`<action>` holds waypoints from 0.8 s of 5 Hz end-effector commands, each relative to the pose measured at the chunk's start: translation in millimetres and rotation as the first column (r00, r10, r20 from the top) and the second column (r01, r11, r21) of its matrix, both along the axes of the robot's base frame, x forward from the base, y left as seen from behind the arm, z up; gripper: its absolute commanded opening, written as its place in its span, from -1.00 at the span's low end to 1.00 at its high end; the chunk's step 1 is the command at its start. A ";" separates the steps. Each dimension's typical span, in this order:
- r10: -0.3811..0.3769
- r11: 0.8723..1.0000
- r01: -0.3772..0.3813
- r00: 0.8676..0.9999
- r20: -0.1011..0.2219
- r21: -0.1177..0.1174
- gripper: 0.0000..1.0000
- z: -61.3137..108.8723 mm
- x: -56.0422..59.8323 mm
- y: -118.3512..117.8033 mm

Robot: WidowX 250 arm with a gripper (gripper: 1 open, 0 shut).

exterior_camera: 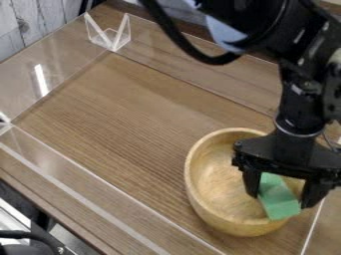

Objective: Put green object into wooden bowl

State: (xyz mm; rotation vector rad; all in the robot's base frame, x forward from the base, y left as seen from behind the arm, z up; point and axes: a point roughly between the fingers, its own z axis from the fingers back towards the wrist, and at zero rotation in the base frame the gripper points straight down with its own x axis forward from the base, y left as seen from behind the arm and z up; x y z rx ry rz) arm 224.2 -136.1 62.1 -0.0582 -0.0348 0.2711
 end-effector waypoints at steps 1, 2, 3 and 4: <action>0.039 0.999 -0.038 0.998 0.047 -0.022 1.00 16.7 0.5 -0.7; 0.056 0.998 -0.055 0.997 0.053 -0.022 1.00 18.0 2.7 -5.7; 0.034 0.999 -0.032 0.998 0.060 -0.023 1.00 28.4 4.6 7.7; 0.015 0.999 -0.013 0.997 0.074 -0.032 1.00 40.6 12.6 27.2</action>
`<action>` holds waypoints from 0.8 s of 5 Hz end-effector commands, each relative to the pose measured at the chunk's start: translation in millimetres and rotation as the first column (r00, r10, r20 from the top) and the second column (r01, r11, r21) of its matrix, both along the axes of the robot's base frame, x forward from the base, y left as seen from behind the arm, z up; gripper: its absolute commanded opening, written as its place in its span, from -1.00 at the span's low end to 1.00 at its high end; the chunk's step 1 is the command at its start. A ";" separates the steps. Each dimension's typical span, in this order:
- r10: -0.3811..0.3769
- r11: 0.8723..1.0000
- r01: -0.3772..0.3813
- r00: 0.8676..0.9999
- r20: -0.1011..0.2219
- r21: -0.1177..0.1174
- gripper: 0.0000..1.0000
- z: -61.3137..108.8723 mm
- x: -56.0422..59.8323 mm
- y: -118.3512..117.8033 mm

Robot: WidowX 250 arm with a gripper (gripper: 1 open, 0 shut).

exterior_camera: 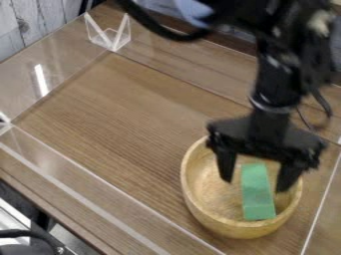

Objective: Put green object into wooden bowl

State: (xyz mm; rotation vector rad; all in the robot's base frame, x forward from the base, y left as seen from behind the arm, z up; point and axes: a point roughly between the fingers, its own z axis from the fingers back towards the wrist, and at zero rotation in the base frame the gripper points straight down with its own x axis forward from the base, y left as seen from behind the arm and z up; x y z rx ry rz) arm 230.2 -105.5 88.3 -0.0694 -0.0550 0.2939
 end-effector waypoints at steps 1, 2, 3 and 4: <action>-0.023 0.999 0.025 0.998 0.054 -0.030 1.00 18.2 17.3 -9.2; -0.048 0.998 0.051 0.997 0.064 -0.039 1.00 25.9 27.7 -15.7; -0.070 0.996 0.074 0.995 0.077 -0.046 1.00 32.4 35.6 -18.8; -0.042 0.998 0.047 0.995 0.088 -0.050 1.00 33.6 47.0 -16.9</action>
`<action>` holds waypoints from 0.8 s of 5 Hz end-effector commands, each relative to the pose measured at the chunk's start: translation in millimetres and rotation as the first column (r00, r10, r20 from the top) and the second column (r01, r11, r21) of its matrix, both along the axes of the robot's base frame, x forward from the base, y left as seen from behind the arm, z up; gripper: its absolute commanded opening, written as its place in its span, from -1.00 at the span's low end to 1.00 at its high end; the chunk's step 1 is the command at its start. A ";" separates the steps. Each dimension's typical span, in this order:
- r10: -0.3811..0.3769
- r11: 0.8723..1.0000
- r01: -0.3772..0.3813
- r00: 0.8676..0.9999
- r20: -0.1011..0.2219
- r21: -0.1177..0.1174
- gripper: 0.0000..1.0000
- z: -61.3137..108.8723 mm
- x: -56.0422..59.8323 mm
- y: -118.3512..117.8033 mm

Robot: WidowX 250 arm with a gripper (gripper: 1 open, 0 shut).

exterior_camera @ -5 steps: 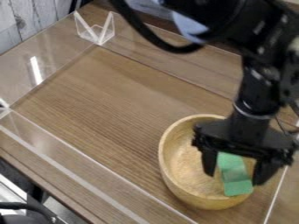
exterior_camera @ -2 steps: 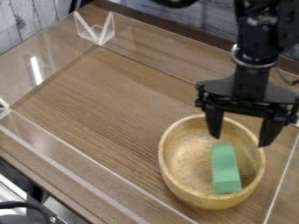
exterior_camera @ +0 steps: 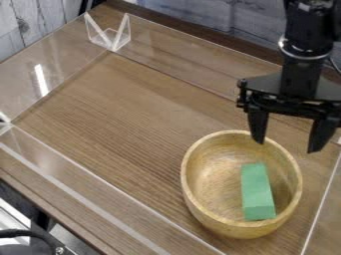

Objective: Put green object into wooden bowl

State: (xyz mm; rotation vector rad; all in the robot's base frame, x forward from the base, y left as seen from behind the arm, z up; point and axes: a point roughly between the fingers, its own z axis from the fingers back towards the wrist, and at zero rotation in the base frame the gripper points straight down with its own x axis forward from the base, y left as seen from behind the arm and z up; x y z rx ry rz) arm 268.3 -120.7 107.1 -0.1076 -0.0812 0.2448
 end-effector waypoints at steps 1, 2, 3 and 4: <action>0.034 0.999 -0.033 0.998 0.059 -0.023 1.00 14.2 17.8 -0.1; 0.093 0.996 -0.091 0.994 0.062 -0.022 1.00 11.8 14.0 4.9; 0.146 0.989 -0.145 0.987 0.063 -0.023 1.00 9.6 8.4 8.3; 0.183 0.983 -0.181 0.981 0.068 -0.028 1.00 14.7 0.6 9.7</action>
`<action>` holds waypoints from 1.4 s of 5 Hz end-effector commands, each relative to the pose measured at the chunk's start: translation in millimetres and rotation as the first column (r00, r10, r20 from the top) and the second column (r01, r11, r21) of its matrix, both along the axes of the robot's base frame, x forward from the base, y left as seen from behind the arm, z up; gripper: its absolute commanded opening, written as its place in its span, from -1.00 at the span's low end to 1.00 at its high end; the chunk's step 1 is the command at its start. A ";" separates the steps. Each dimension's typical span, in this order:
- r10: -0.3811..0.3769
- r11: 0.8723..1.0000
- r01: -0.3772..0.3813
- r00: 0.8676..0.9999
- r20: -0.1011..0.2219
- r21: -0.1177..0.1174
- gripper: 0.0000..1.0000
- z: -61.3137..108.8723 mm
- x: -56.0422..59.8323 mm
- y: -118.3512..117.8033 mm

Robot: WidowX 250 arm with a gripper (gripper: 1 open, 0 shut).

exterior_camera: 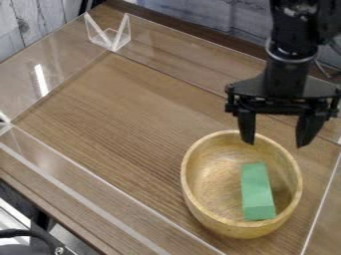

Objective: Put green object into wooden bowl

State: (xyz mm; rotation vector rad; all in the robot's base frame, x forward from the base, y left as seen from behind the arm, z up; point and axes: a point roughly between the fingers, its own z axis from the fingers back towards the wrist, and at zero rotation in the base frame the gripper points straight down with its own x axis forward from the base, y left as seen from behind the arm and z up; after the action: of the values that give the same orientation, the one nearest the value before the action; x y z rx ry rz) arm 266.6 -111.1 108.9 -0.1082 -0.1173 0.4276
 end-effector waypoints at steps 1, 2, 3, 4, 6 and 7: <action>0.027 1.000 -0.027 0.998 0.051 -0.015 1.00 18.5 -5.9 -0.9; 0.000 1.000 0.001 0.999 0.054 -0.019 1.00 14.5 -12.2 -3.2; -0.023 0.999 0.025 0.997 0.067 -0.026 1.00 13.7 -15.0 -4.1; 0.000 1.000 0.002 0.997 0.077 -0.026 1.00 22.9 -17.1 -9.1; -0.035 0.999 0.038 0.995 0.096 -0.033 1.00 42.4 -14.7 1.2; -0.086 0.995 0.091 0.991 0.102 -0.039 1.00 47.0 -11.8 8.6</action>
State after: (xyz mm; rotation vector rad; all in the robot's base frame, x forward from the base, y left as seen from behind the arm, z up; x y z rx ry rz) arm 248.5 -101.5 136.3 -0.1408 -0.1380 0.3404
